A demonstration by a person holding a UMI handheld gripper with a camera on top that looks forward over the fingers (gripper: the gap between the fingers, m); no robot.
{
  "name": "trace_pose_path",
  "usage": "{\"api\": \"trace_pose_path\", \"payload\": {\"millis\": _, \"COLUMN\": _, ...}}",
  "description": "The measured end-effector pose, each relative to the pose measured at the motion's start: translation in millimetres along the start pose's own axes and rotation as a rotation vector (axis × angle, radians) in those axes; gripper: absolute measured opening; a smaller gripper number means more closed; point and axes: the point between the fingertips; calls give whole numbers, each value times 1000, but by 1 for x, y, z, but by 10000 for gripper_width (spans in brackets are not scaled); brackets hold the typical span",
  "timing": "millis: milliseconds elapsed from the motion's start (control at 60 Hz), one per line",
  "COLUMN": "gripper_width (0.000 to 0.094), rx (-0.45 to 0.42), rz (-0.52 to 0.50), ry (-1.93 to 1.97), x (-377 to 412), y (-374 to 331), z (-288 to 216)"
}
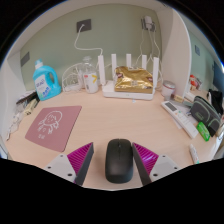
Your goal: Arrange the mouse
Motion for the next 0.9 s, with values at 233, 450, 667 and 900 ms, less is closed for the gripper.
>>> {"api": "trace_pose_path", "payload": {"millis": 233, "gripper_width": 489, "rx": 0, "rz": 40, "ry": -66, "x": 4, "y": 8, "z": 7}}
{"api": "trace_pose_path", "payload": {"millis": 450, "gripper_width": 392, "rx": 35, "rz": 95, "ry": -100, "x": 4, "y": 6, "z": 7}}
{"api": "trace_pose_path", "payload": {"millis": 667, "gripper_width": 352, "rx": -34, "rz": 269, "ry": -53, "x": -4, "y": -21, "z": -52}}
{"api": "trace_pose_path", "payload": {"millis": 900, "gripper_width": 352, "rx": -324, "rz": 227, "ry": 24, "x": 102, "y": -87, "z": -214}}
Point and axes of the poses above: the point between the fingertips, and its own axes, seen from behind it with the camera up: x to the left, z down, y forward, the way the camera looks, and after that the axes turned 7 degrees about y, right-handed
